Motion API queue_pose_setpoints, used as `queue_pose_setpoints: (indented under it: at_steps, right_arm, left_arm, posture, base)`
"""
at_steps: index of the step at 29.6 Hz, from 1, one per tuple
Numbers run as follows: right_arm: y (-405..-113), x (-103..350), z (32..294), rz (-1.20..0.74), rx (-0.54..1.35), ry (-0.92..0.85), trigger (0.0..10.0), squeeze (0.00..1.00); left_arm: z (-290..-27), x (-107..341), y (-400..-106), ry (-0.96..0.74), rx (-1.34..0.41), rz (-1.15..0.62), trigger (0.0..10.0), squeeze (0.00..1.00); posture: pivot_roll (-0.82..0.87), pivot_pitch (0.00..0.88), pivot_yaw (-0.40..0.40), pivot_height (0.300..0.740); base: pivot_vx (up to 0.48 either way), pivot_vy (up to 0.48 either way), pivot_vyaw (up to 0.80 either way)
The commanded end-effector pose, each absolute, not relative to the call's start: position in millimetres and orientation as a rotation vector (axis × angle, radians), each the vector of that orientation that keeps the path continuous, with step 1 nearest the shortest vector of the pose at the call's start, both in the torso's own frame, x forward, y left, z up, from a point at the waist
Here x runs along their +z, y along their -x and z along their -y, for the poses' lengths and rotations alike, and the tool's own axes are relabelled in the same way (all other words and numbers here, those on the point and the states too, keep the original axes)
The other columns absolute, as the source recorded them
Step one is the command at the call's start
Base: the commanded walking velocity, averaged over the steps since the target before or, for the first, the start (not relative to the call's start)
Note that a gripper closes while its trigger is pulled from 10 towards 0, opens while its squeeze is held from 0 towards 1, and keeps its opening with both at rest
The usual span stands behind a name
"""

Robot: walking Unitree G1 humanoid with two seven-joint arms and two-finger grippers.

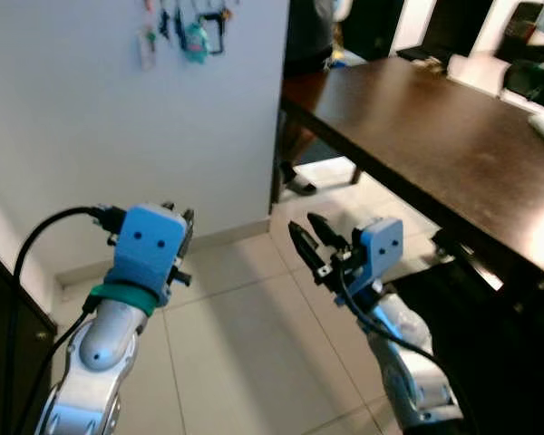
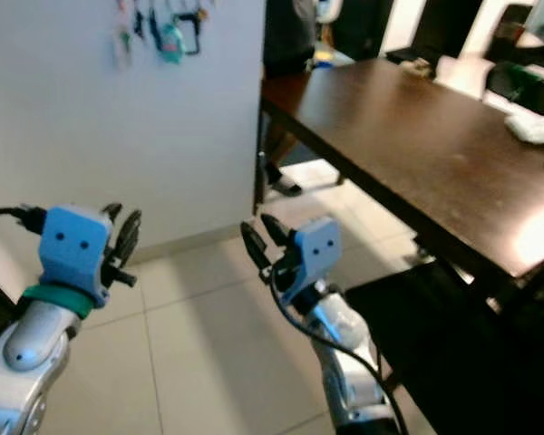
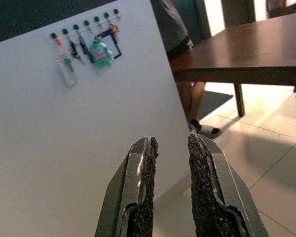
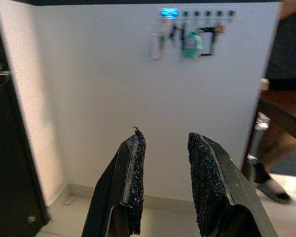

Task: Hang keys on a hook

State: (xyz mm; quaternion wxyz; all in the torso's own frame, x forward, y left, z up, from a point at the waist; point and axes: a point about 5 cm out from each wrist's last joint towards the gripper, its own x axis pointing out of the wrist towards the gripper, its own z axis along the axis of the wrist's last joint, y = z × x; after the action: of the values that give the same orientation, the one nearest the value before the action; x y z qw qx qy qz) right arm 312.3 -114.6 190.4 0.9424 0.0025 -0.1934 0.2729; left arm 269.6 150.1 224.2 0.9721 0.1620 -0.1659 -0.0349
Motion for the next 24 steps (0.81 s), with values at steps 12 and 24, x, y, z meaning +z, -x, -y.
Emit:
queue_pose_setpoints:
  at_steps: [12, 24]
  right_arm:
    - [-318, 162, 115, 0.277, 0.529, 0.023, 10.0, 0.0]
    - [-328, 131, 120, 0.057, 0.533, 0.221, 10.0, 0.0]
  left_arm:
    - [-150, 216, -273, -0.341, -0.087, 0.291, 10.0, 0.0]
    - [-135, 156, -291, -0.465, -0.214, 0.07, 10.0, 0.0]
  posture:
    - [0.07, 0.053, 0.067, 0.74]
    - [0.06, 0.019, 0.055, 0.74]
  base:
    - [0.0, 0.0, 0.0]
    - [0.0, 0.0, 0.0]
